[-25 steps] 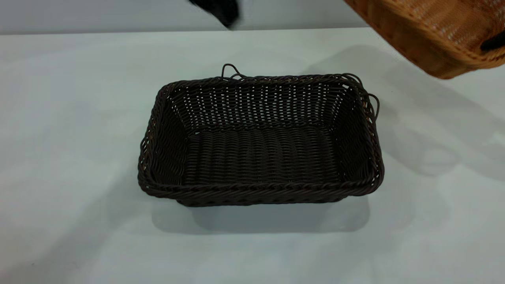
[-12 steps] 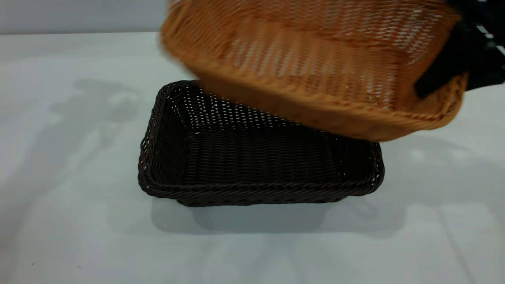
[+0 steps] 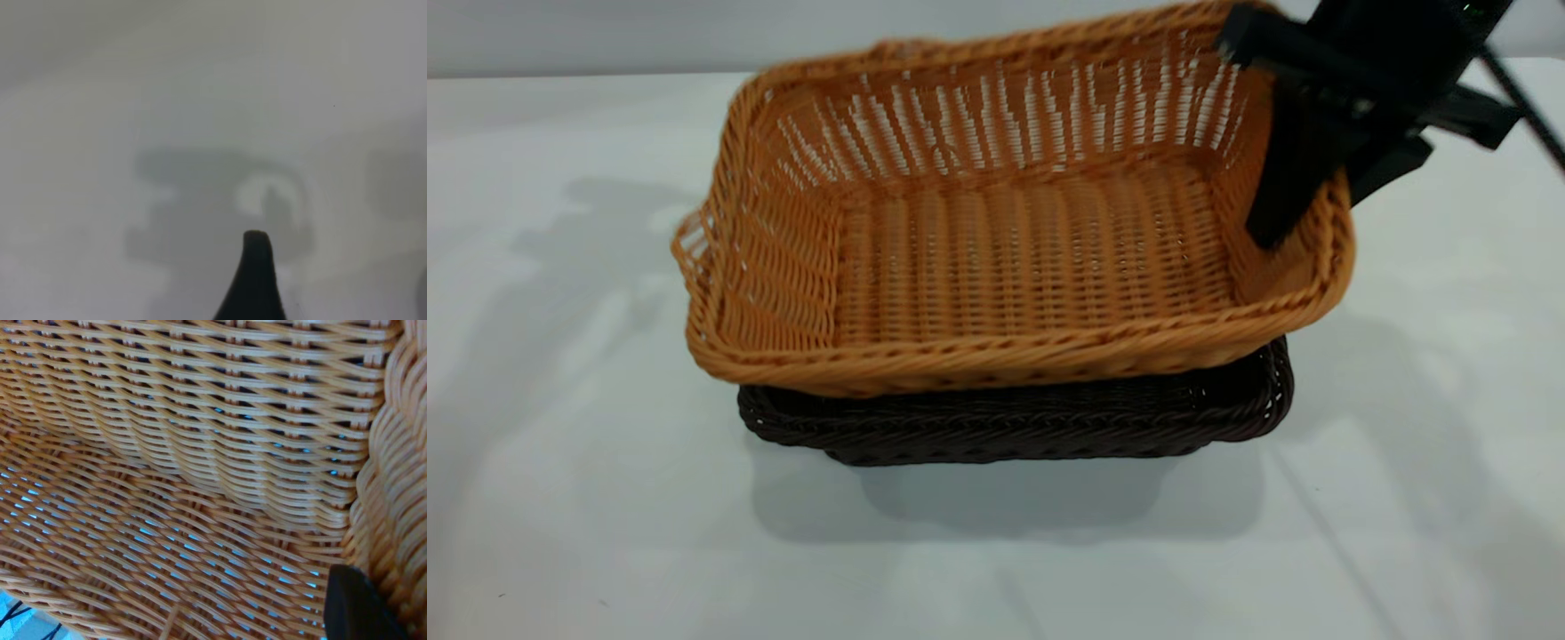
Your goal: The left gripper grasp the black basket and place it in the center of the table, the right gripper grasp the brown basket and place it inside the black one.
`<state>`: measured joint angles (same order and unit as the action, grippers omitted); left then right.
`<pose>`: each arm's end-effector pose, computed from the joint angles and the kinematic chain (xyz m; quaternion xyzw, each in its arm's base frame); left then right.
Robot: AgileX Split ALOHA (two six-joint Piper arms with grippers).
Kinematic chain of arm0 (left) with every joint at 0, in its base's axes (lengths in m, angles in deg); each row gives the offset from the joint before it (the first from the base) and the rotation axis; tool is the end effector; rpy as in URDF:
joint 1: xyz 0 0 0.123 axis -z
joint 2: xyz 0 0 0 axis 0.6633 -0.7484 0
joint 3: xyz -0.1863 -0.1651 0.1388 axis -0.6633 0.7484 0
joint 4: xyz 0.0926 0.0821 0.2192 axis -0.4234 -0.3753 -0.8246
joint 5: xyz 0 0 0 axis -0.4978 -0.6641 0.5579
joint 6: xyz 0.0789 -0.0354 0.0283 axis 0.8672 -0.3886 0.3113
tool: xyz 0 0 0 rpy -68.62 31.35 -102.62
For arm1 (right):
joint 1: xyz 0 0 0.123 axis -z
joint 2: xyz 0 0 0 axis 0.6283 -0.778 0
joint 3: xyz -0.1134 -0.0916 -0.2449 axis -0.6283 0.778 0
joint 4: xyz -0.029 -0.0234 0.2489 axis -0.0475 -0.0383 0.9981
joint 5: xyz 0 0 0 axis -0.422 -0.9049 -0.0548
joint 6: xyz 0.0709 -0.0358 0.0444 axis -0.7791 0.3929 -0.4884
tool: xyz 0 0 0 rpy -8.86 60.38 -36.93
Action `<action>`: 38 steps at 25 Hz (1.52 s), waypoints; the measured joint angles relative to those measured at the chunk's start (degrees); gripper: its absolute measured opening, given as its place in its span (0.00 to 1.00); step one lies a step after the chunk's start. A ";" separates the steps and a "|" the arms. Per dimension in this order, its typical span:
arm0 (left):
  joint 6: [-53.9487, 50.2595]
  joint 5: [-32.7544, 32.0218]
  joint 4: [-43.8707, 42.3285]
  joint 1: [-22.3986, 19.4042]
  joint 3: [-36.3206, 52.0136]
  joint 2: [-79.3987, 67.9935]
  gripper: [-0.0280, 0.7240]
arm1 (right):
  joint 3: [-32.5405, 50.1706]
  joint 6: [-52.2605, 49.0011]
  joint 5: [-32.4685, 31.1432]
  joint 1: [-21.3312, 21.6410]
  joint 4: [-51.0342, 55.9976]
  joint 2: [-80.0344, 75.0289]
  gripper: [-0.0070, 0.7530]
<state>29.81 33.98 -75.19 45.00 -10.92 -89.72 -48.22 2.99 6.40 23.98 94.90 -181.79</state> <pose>0.4333 -0.0299 0.2235 0.0709 0.9387 -0.0171 0.3370 0.3348 0.1294 0.1364 0.0644 -0.9737 -0.2111 0.0561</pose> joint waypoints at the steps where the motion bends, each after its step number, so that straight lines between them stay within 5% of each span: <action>1: 0.14 0.00 0.00 0.00 0.00 0.00 0.81 | -0.88 -0.18 -0.21 0.00 -0.13 -1.30 0.10; 8: 0.32 0.00 0.00 0.00 0.00 0.00 0.81 | -2.49 -0.79 0.27 0.05 -0.37 -5.16 0.16; 20: 0.43 0.12 0.00 0.00 0.00 0.06 0.81 | -3.51 5.81 1.13 0.05 -3.24 -5.65 0.82; 33: 1.71 -0.02 -5.21 0.00 0.00 15.54 0.81 | -13.03 -3.69 -4.32 0.05 -16.62 12.39 0.82; 38: -1.00 -7.25 -5.21 0.00 0.00 25.12 0.81 | -13.03 -3.94 -8.69 0.05 -17.84 27.09 0.79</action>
<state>28.81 26.73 -80.40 45.00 -10.92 -64.60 -61.25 -0.95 -2.29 24.04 77.07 -154.70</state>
